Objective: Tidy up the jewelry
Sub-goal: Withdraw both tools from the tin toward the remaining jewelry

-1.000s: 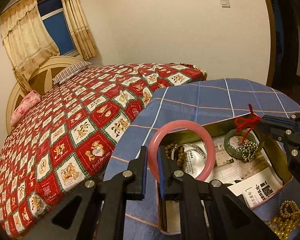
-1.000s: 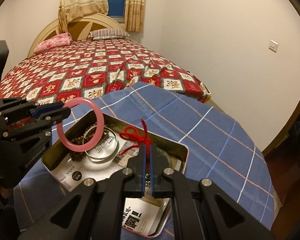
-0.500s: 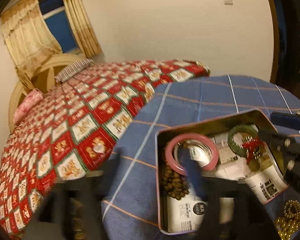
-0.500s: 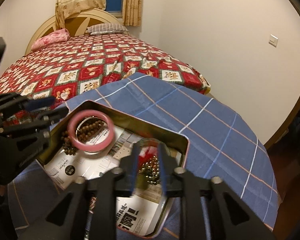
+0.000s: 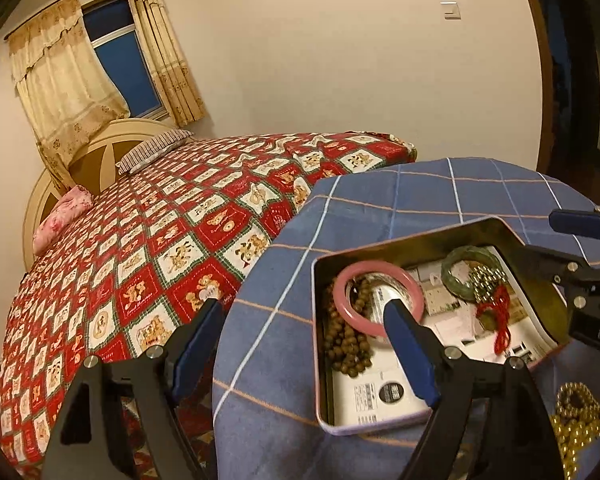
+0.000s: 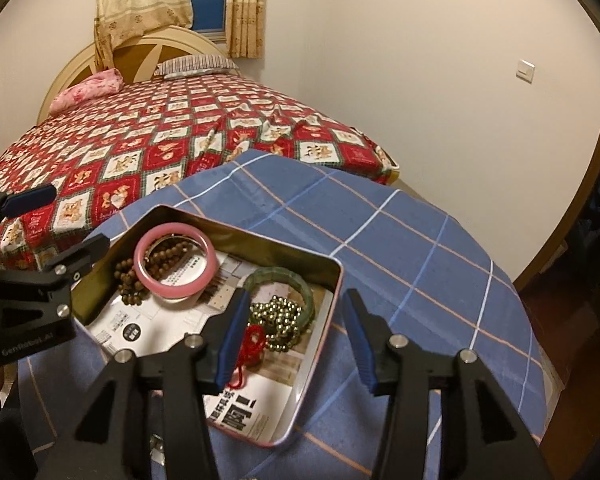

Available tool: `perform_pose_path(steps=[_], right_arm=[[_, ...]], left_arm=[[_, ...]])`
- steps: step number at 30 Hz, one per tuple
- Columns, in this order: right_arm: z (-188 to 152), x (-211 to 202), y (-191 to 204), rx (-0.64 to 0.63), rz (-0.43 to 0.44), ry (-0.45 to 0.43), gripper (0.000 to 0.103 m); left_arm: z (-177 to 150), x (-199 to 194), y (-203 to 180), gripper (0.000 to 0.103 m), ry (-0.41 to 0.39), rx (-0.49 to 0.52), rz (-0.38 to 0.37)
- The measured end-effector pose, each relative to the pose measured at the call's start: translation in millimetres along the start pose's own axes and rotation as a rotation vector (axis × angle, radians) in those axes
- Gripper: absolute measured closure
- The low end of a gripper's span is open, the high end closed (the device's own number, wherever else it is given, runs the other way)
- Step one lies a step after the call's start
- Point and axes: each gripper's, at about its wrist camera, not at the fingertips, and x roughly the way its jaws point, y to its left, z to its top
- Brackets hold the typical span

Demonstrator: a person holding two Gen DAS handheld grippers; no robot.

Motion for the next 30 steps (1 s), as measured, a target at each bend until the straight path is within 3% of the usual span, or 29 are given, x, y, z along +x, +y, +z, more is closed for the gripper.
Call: perform_pose_path(steps=[9, 17, 30], right_arm=[[-24.5, -18.4, -3.8, 0.013, -0.012, 0.022, 0.044], [-72.4, -49.1, -13.6, 0.032, -0.045, 0.053, 0.042], [-125.0, -80.9, -19.5, 0.078, -0.051, 0.081, 0.041]], left_arm=[[-40.9, -31.9, -1.8, 0.021, 0.018, -0.003, -0.009], [-77.7, -62.4, -15.2, 0.021, 0.051, -0.015, -0.055], [-93.9, -61.3, -48.7, 0.021, 0.120, -0.010, -0.097]])
